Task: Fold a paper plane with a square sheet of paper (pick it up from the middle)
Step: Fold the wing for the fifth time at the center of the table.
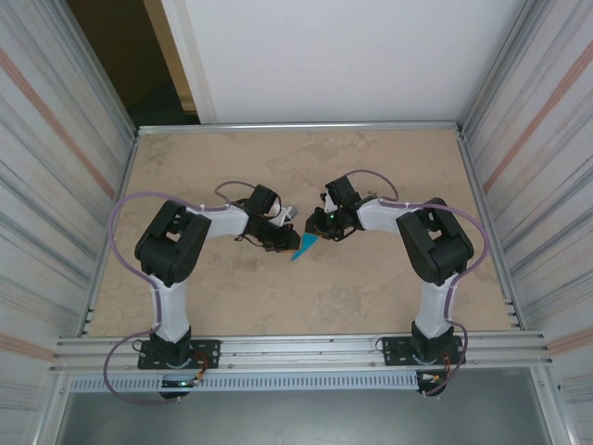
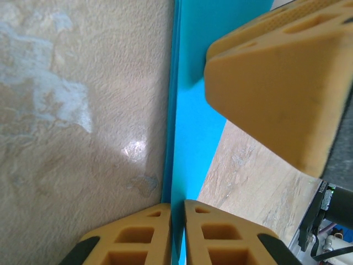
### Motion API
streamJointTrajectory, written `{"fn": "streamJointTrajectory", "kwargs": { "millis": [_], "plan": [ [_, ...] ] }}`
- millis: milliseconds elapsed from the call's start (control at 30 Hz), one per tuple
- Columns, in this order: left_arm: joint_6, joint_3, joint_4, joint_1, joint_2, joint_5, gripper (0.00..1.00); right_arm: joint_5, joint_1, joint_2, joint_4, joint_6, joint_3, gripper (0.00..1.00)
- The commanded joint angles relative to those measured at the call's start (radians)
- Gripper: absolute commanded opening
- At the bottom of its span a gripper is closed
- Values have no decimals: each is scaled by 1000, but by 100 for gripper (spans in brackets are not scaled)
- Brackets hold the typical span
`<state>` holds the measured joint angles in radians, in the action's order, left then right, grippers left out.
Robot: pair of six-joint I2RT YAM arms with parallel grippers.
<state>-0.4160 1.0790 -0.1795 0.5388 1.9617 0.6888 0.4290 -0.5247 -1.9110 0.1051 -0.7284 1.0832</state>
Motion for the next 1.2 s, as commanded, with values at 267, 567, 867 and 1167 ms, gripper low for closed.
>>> {"fn": "streamJointTrajectory", "kwargs": {
  "millis": [267, 567, 867, 1167],
  "plan": [
    [3, -25, -46, 4, 66, -74, 13, 9, 5, -28, 14, 3, 15, 20],
    [1, -26, -45, 2, 60, -77, 14, -4, 6, -36, 19, 21, -14, 20],
    [-15, -16, -51, -2, 10, -64, 16, -16, 9, -45, 11, 48, -68, 20],
    [-38, -10, -92, -5, -140, -130, 29, -12, 14, -48, 4, 49, -74, 19]
  ]
}}
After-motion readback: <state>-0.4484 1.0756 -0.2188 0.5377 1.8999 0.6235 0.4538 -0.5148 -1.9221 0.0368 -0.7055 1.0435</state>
